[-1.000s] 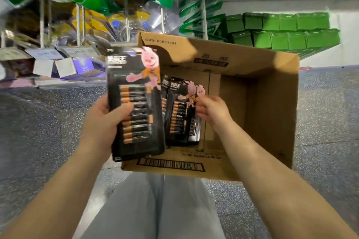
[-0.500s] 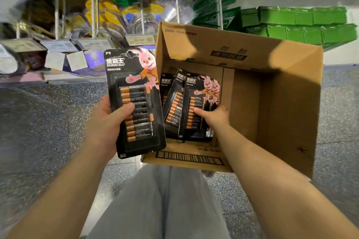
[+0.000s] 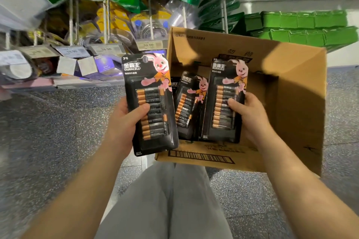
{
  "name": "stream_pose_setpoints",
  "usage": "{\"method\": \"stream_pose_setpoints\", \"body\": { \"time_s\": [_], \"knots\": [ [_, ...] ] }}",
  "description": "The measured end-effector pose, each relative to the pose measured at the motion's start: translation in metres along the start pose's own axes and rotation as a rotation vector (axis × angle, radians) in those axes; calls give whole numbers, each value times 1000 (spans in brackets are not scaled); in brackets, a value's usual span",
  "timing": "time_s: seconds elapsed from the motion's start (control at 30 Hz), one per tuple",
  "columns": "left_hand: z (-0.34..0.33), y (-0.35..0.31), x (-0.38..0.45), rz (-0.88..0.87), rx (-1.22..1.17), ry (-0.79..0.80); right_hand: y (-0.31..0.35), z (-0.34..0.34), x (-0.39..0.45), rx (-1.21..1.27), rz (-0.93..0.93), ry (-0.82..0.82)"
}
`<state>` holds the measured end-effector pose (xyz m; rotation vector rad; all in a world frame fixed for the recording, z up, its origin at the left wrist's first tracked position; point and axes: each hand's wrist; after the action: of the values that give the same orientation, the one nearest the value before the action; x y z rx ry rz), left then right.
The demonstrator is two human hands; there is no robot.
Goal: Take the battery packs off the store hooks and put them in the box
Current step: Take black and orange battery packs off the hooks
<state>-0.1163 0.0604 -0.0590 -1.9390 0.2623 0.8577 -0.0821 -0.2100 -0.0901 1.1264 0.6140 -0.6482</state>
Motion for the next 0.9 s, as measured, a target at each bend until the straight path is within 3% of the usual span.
{"method": "stream_pose_setpoints", "body": {
  "time_s": [0.1, 0.2, 0.4, 0.5, 0.57, 0.63, 0.77, 0.9],
  "knots": [
    [2, 0, 0, 11, -15, 15, 31, -13, -32, 120, 135, 164],
    [3, 1, 0, 12, -30, 35, 51, -44, -48, 60, 186, 250],
    [8, 10, 6, -5, -45, 37, 48, -104, -60, -202, 313, 180],
    [9, 15, 7, -15, 5, -12, 42, -102, -53, -310, 363, 136],
    [8, 16, 8, -7, 2, -41, 33, -82, -33, -299, 293, 26],
    [8, 16, 9, 6, -10, -58, 15, -55, -3, -210, 83, -105],
    [9, 14, 9, 13, 10, -7, -24, -27, 41, -112, -354, -83],
    [10, 14, 9, 19, 15, 8, -25, -54, 53, -154, -270, -4]
  ]
}}
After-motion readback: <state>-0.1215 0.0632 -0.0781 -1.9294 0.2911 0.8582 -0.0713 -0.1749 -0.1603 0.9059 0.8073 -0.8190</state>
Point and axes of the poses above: each hand's wrist, its own x-axis towards the middle knuckle, its own z-axis out of the back of the hand, y = z × x, and after that the axes turned 15 degrees about -x, right-handed
